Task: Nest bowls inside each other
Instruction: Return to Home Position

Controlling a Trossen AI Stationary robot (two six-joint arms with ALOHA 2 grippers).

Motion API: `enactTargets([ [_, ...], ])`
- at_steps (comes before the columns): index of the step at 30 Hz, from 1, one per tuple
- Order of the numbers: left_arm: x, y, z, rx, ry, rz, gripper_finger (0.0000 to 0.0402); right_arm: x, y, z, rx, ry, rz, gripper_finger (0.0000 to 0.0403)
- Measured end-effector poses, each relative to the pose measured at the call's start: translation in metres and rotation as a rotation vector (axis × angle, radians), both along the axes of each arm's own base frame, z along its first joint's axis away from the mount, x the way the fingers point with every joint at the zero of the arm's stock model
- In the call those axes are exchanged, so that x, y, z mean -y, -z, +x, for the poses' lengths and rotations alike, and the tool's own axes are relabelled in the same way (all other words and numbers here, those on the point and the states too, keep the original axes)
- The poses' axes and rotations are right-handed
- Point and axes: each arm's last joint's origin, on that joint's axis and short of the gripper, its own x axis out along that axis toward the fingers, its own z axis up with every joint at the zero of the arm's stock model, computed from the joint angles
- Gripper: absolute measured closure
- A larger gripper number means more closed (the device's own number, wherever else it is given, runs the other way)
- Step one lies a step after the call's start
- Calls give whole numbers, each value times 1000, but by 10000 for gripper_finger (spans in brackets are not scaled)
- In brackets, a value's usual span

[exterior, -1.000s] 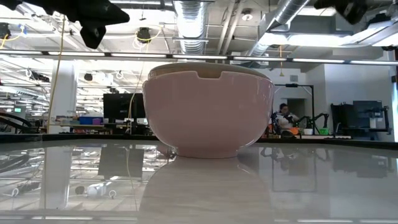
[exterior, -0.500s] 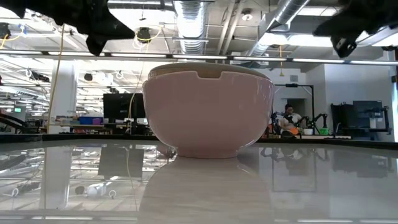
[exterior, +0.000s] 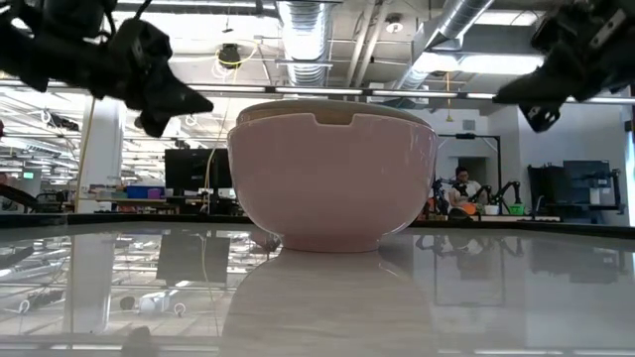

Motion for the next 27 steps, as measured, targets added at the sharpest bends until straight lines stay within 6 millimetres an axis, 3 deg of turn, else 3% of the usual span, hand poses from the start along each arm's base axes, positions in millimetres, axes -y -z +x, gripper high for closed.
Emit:
enactTargets([
  [11, -2, 44, -16, 7, -20, 9, 401, 8, 28, 1, -33, 19, 12, 403],
  [19, -5, 45, -17, -19, -35, 49, 401, 12, 55, 1, 4, 31, 34, 403],
  [27, -5, 49, -17, -58, -45, 42, 401, 15, 58, 0, -26, 45, 29, 403],
])
